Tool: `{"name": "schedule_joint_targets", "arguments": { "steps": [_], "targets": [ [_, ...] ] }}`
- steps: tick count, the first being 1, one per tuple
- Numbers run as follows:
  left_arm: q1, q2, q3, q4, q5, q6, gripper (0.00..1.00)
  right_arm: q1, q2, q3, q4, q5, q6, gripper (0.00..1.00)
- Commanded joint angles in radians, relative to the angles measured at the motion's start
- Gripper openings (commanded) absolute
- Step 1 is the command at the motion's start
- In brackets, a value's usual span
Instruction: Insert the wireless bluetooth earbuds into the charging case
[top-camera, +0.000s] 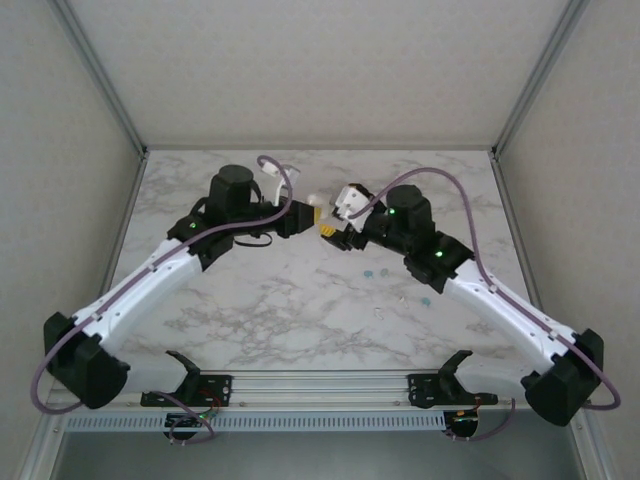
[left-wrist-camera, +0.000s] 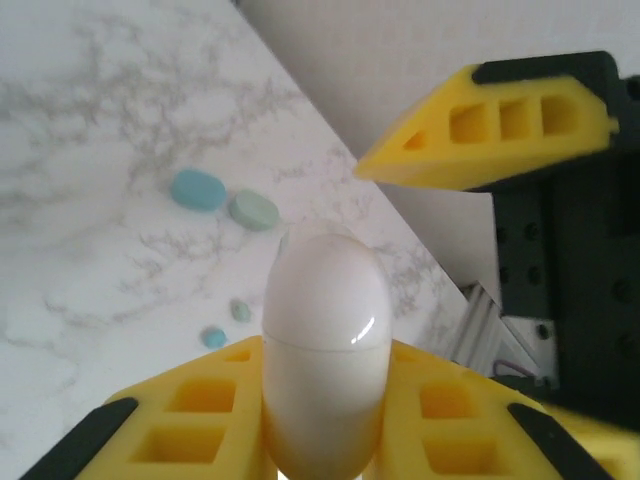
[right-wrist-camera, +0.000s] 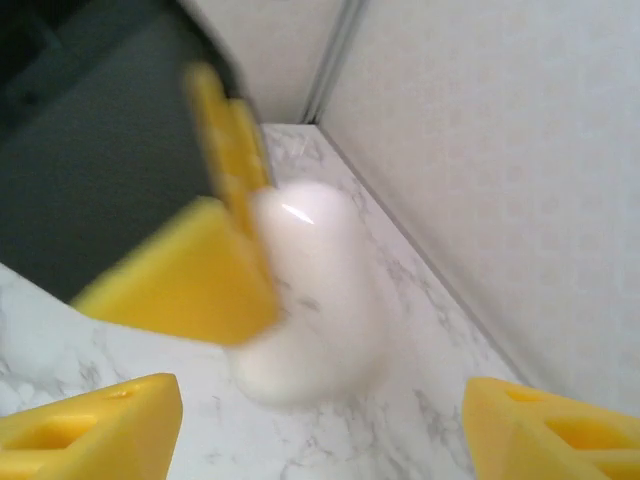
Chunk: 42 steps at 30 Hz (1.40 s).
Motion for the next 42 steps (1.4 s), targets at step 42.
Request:
{"name": "schedule_joint_targets", "arguments": {
  "steps": [42],
  "targets": [
    [-0.013,-0.177,-0.33,0.664,-0.126,0.268,0.11,-0.085,0.305,0.26,0.189,-0.648,1.561,0.68]
  ]
}}
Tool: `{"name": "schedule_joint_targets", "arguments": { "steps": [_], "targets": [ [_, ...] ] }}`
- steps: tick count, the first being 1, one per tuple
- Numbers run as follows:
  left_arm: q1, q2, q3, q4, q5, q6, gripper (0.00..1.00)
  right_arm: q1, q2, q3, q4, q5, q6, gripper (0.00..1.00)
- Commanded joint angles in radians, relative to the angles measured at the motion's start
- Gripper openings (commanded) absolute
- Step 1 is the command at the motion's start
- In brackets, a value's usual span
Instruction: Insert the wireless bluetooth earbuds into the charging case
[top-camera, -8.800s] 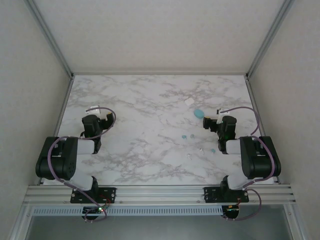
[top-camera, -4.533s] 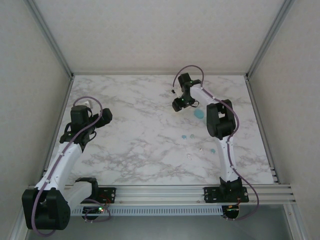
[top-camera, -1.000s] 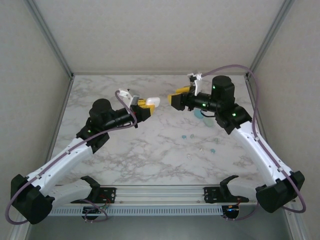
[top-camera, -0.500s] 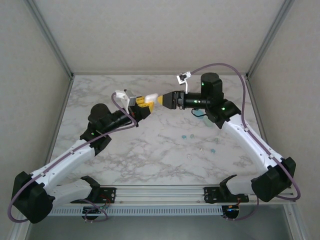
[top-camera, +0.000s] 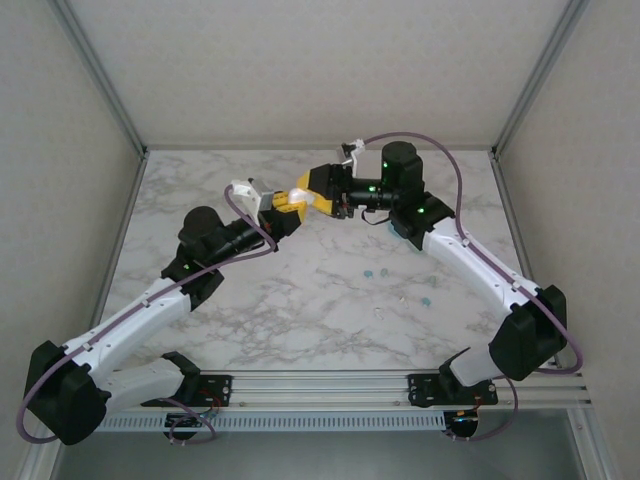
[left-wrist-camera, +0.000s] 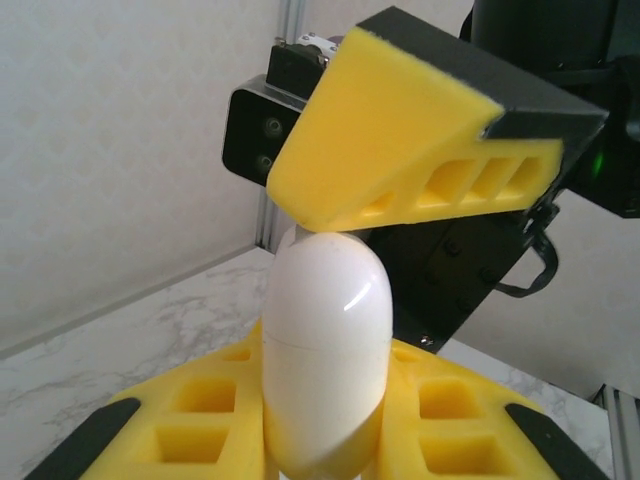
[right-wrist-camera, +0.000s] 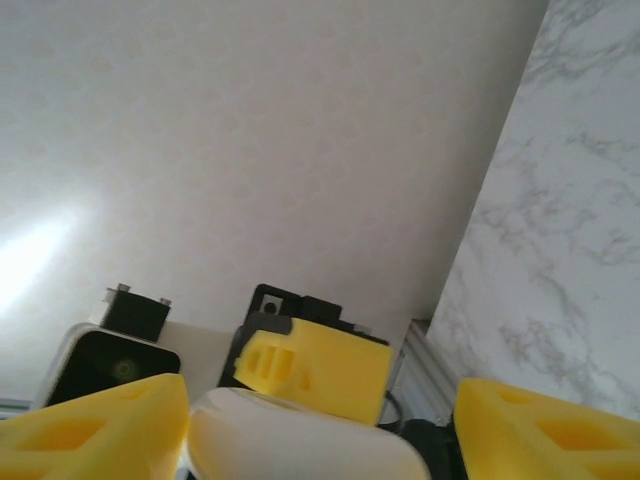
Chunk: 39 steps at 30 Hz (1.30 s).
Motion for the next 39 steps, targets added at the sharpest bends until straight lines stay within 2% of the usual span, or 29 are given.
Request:
{"name": "schedule_joint_targets", "arguments": {
  "steps": [1,10,13,20,31,37,39],
  "targets": [
    [-0.01,-0.006,0.036,-0.018,-0.019,0.047,0.11,0.019,0.0,0.042,-0.04,0.001,0.001,0.66],
    [-0.011,-0.001,0.051,-0.074,-0.014,0.078,0.13,0.053,-0.004,0.155,-0.343,0.129,-0.239,0.6],
    [-0.011,0.004,0.058,-0.074,-0.015,0.072,0.14,0.058,0.005,0.168,-0.372,0.13,-0.265,0.6],
    [-0.013,0.01,0.063,-0.042,-0.041,0.03,0.19,0.063,0.014,0.16,-0.372,0.125,-0.264,0.6],
    [-0.013,-0.004,0.054,-0.021,-0.067,0.003,0.25,0.062,0.011,0.105,-0.263,0.121,-0.188,0.61],
    [-0.013,-0.009,0.046,-0.024,-0.077,0.013,0.22,0.061,0.013,0.099,-0.246,0.117,-0.174,0.61],
    [-0.013,-0.01,0.047,-0.027,-0.084,0.007,0.26,0.062,0.014,0.098,-0.246,0.116,-0.175,0.61]
  ]
}}
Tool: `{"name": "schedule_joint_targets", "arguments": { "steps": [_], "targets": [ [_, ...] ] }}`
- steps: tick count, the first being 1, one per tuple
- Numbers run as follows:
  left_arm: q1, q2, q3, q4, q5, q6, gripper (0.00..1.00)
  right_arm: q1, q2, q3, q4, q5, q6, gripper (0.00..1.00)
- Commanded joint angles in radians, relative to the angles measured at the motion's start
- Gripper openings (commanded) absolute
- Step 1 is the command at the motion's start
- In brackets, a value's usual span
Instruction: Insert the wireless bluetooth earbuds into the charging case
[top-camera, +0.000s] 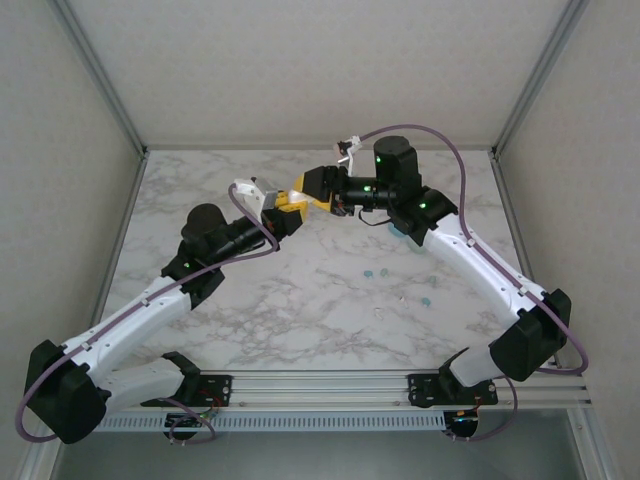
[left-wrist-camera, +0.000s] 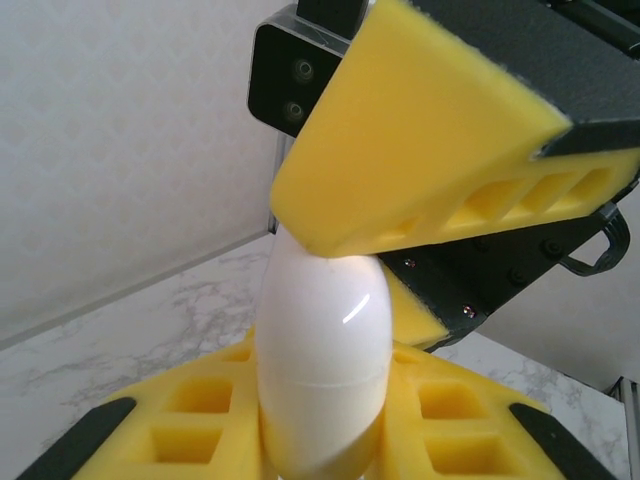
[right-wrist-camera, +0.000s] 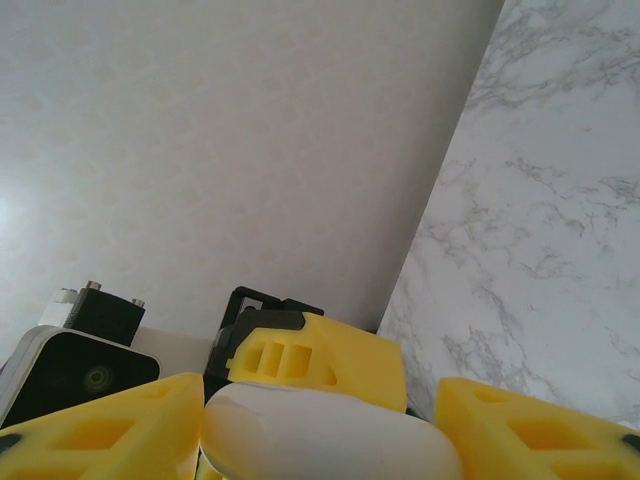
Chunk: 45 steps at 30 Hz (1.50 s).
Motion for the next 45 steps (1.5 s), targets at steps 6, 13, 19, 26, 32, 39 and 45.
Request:
{"name": "schedule_joint_targets", "arguments": {
  "steps": [6,13,19,26,32,39,45],
  "targets": [
    [-0.003,-0.017,0.019,0.034,-0.052,-0.011,0.29,0.017,0.013,-0.024,0.008,-0.023,0.017,0.61],
    [-0.003,-0.016,0.025,0.017,-0.043,-0.004,0.23,0.017,0.011,-0.031,0.041,-0.036,0.038,0.61],
    [-0.003,-0.018,0.023,-0.017,-0.032,0.026,0.19,0.013,-0.003,-0.028,0.043,-0.025,0.029,0.65],
    [-0.001,-0.038,0.036,-0.049,0.068,0.065,0.14,-0.014,-0.164,-0.072,-0.104,0.222,-0.325,0.8],
    [-0.002,-0.035,0.04,-0.04,0.109,0.059,0.13,-0.015,-0.247,-0.101,-0.183,0.222,-0.593,0.8],
    [-0.003,-0.007,0.081,-0.048,0.177,0.038,0.13,-0.013,-0.166,-0.022,-0.295,0.139,-0.62,0.78],
    [-0.004,0.003,0.096,-0.073,0.203,0.043,0.13,-0.012,-0.151,-0.03,-0.254,0.151,-0.587,0.77]
  ]
}}
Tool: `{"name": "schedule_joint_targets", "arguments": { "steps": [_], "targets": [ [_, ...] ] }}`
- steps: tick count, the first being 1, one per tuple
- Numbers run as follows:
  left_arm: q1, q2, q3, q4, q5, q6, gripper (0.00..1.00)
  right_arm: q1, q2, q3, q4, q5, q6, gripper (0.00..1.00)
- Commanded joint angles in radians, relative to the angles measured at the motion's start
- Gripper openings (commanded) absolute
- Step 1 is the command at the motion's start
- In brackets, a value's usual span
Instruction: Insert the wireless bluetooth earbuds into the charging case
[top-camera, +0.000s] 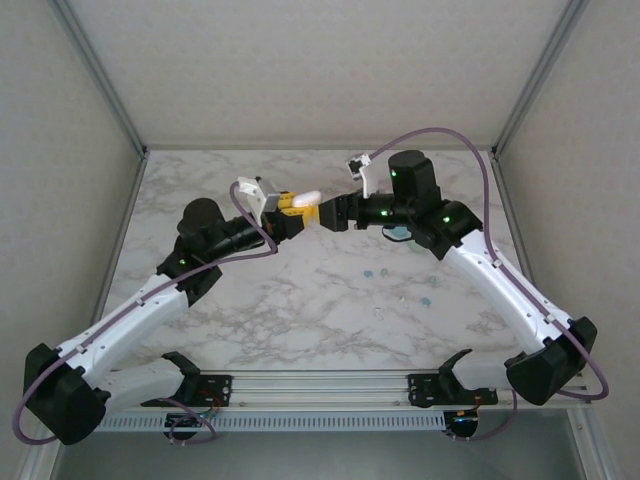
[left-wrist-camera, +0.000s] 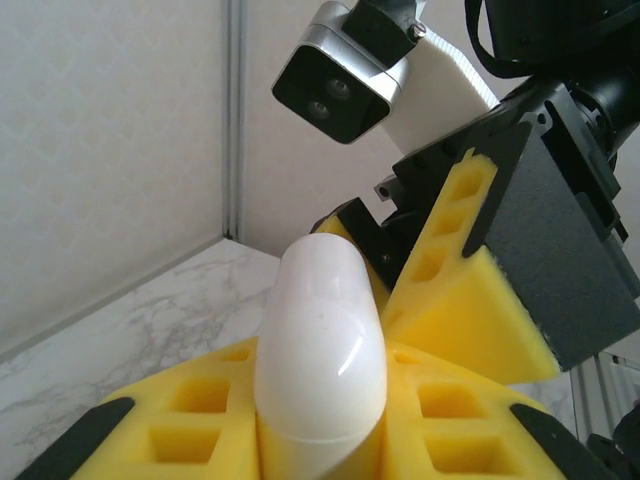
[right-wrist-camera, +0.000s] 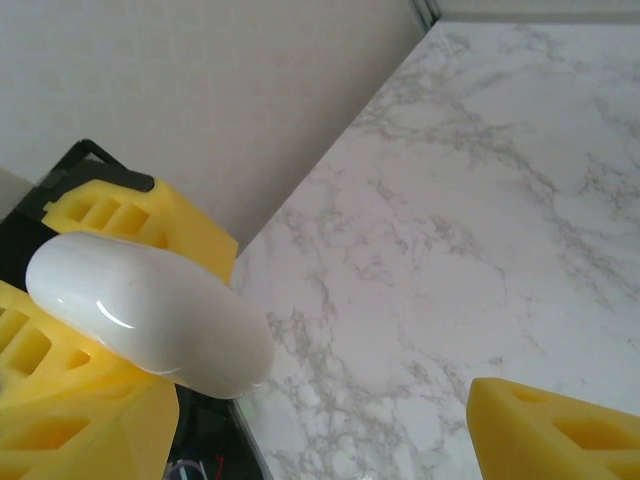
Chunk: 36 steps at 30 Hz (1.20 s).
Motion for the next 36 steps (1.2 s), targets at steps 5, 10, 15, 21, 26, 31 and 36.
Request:
{"name": "schedule_joint_targets", "arguments": {
  "steps": [5,10,15,21,26,31,36],
  "targets": [
    [-0.005,0.003,0.047,-0.051,0.061,0.029,0.13,0.0,-0.024,0.01,0.064,-0.006,0.021,0.77],
    [-0.005,0.0,0.05,-0.068,0.064,0.038,0.13,0.0,-0.037,0.003,0.081,0.0,0.032,0.77],
    [-0.005,-0.007,0.048,-0.081,0.041,0.053,0.13,0.0,-0.037,-0.001,0.083,0.0,0.039,0.76],
    [-0.005,-0.023,0.042,-0.084,0.035,0.06,0.12,0.0,-0.042,-0.01,0.074,0.035,0.045,0.76],
    [-0.005,-0.02,0.052,-0.092,0.067,0.052,0.12,0.0,-0.014,-0.011,0.084,0.072,0.079,0.74],
    [-0.005,-0.022,0.057,-0.089,0.078,0.039,0.12,0.0,-0.003,-0.015,0.109,0.111,0.099,0.74],
    [-0.005,-0.023,0.062,-0.099,0.086,0.04,0.13,0.001,0.0,-0.014,0.132,0.146,0.115,0.75]
  ]
}}
